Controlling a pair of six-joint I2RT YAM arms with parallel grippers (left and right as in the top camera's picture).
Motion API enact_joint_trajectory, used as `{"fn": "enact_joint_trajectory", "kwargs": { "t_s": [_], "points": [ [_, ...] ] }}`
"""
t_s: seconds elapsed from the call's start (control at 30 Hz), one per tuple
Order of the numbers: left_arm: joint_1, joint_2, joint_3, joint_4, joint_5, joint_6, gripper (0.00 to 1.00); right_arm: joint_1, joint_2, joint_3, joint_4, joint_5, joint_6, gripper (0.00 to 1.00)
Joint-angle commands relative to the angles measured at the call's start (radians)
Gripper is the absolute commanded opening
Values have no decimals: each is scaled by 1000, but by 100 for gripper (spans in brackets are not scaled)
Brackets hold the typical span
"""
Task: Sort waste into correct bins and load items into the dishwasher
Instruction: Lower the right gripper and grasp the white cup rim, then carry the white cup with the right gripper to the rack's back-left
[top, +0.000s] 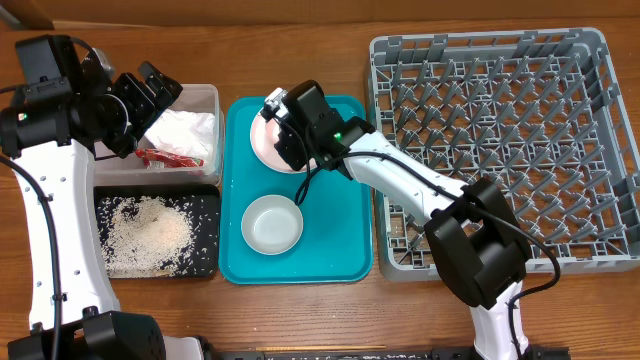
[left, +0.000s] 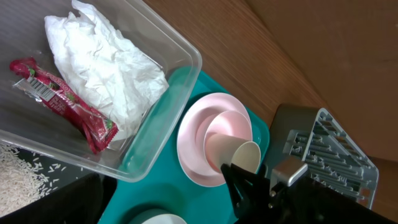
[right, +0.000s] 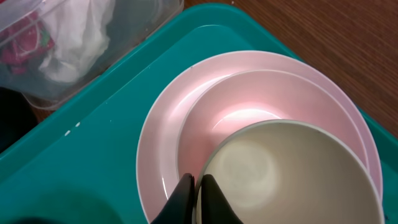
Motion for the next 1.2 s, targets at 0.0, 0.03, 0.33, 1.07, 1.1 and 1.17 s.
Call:
{"fn": "enact_joint_trajectory", "kwargs": {
  "t_s": [0.0, 0.03, 0.33, 1.07, 1.1, 1.17],
  "points": [
    [0, -15, 18, 1, -7, -9, 100, 2, -20, 16, 14, -7, -2, 4],
    [0, -15, 18, 1, -7, -9, 100, 2, -29, 19, 20, -7, -1, 4],
    [0, -15, 18, 1, -7, -9, 100, -26, -257, 77, -13, -7, 32, 4],
    [0, -15, 18, 1, -7, -9, 100, -787, -332, 67, -319, -1029, 139, 4],
    [0, -15, 18, 1, -7, -9, 100, -790, -315, 67, -319, -1059, 114, 4],
    [0, -15, 18, 1, -7, -9, 100, -790, -274, 67, -317, -1144, 48, 4]
  ]
}}
